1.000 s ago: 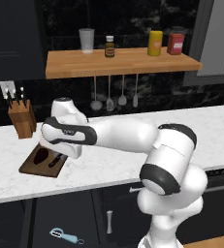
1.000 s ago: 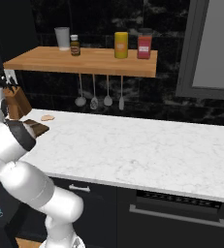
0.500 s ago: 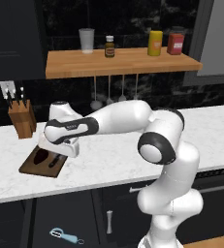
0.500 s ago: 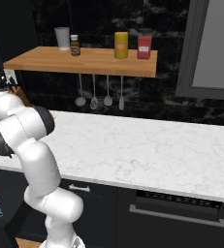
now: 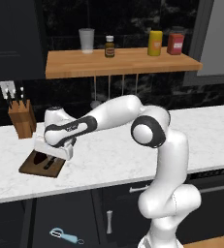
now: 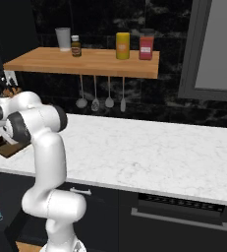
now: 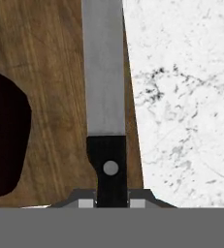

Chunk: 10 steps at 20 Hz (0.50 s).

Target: Place the appropriate cutting tool for cutting the avocado skin on the cutting board.

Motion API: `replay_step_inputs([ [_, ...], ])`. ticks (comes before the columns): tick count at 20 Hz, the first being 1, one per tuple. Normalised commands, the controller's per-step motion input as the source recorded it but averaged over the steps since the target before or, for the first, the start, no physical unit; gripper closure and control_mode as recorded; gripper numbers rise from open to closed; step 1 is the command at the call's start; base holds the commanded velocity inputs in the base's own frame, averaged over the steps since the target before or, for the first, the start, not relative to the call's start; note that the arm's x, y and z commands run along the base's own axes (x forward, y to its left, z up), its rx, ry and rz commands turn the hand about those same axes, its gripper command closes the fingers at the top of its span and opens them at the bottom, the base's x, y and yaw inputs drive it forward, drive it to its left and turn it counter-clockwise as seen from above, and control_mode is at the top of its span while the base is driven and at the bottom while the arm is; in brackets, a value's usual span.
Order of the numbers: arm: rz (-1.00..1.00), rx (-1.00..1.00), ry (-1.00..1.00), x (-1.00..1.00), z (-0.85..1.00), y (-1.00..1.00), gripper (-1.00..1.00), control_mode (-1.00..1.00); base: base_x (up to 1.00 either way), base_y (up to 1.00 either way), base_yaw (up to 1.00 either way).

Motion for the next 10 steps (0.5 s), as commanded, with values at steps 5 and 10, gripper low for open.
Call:
replay_step_inputs([
  [5, 0.00, 0.00, 0.02, 0.17, -0.22, 0.11, 1.00, -1.00, 0.00, 0.00, 0.00],
  [10, 0.00, 0.00, 0.03, 0.07, -0.21, 0.00, 1.00, -1.00, 0.00, 0.00, 0.00],
])
